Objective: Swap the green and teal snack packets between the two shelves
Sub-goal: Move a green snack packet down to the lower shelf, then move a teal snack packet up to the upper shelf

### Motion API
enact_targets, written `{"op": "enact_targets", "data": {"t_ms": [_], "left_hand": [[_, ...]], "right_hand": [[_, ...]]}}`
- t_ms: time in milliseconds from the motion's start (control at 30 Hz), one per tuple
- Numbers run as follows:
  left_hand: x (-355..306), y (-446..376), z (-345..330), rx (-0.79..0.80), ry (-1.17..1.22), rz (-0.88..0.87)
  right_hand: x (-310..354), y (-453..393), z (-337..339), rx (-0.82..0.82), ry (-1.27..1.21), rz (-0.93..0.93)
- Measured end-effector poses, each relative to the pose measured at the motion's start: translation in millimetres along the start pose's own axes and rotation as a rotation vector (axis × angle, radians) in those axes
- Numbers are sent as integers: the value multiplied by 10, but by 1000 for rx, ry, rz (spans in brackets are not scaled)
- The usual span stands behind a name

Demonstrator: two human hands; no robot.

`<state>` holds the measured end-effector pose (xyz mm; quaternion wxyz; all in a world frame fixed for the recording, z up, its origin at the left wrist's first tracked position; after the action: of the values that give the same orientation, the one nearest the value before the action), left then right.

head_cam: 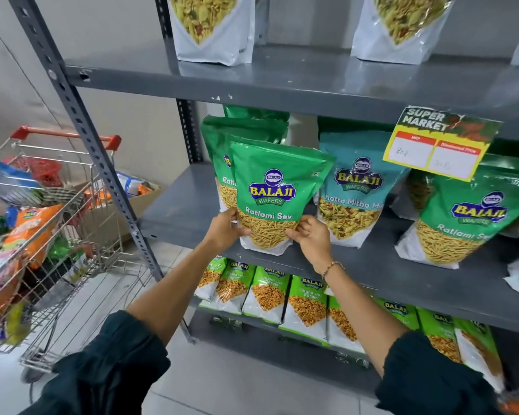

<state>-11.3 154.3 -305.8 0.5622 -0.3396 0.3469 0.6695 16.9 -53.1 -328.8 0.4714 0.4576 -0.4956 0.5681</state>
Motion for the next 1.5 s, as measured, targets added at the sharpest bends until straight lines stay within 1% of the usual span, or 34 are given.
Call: {"op": "enact_targets", "data": {"t_ms": [167,267,333,400,433,467,500,567,600,667,733,767,800,867,967,1000,1033,1133,1200,1367,1400,1500], "left_hand": [[53,-34,-67,-4,-6,26],[79,-26,-116,11,-39,43],[137,17,-107,-79,-53,84],[153,159,-57,-265,-39,106],[138,257,-64,-327,17,98],[113,351,-135,-319,93,99],[85,405,-255,-260,163,93],[-56,469,-568,-88,245,28],[-168,479,-714,-17,230,-41],[-395,460,-982,95,108,-170],[-562,388,-1276,217,82,-211],[-653,360,-1414,265,78,-223],[-736,323,-1540,287,72,-231],[-877,195,-1710,272,130,-204],[-883,-87,-1811,179,233,36],[-864,-166,-1826,156,237,83],[-846,-232,-1835,133,225,87],[-848,-298,-1809,90,169,-42],[-835,-331,-1797,90,211,-101],[-780,-434,-1817,95,341,-121],[-787,-417,-1821,104,344,-115],[-769,-362,-1839,115,258,-98]], "right_hand": [[-46,-21,2,-11,6,11],[-71,-1,-2,12,-5,1],[-55,38,5,21,10,14],[-37,83,54,10,34,41],[-39,104,102,-5,53,52],[-45,127,165,-26,82,59],[-51,153,248,-58,117,62],[-54,223,473,-168,156,71],[-47,263,618,-248,168,82],[-14,351,957,-452,202,120],[-24,392,1275,-607,190,140],[-53,373,1402,-633,176,119],[-87,326,1496,-619,163,82],[-174,177,1598,-503,155,-18],[-305,-68,1641,-326,200,-144],[-338,-132,1649,-292,219,-159],[-345,-170,1656,-272,217,-166],[-445,-282,1704,-274,143,-138],[-431,-288,1712,-290,141,-120],[-285,-47,1669,-377,213,-76],[-275,18,1648,-376,204,-56],[-255,227,1577,-359,140,-19]]}}
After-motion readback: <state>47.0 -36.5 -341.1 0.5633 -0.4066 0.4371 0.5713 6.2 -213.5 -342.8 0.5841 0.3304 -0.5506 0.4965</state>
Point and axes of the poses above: each hand's wrist, its own y-axis away from the middle knuckle, its own z-axis out of the back of the hand, x = y × z, the point moved 7 cm from there along -y, towards the middle knuckle, and after that the axes turned 1 degree about z, right-handed, at the moved point
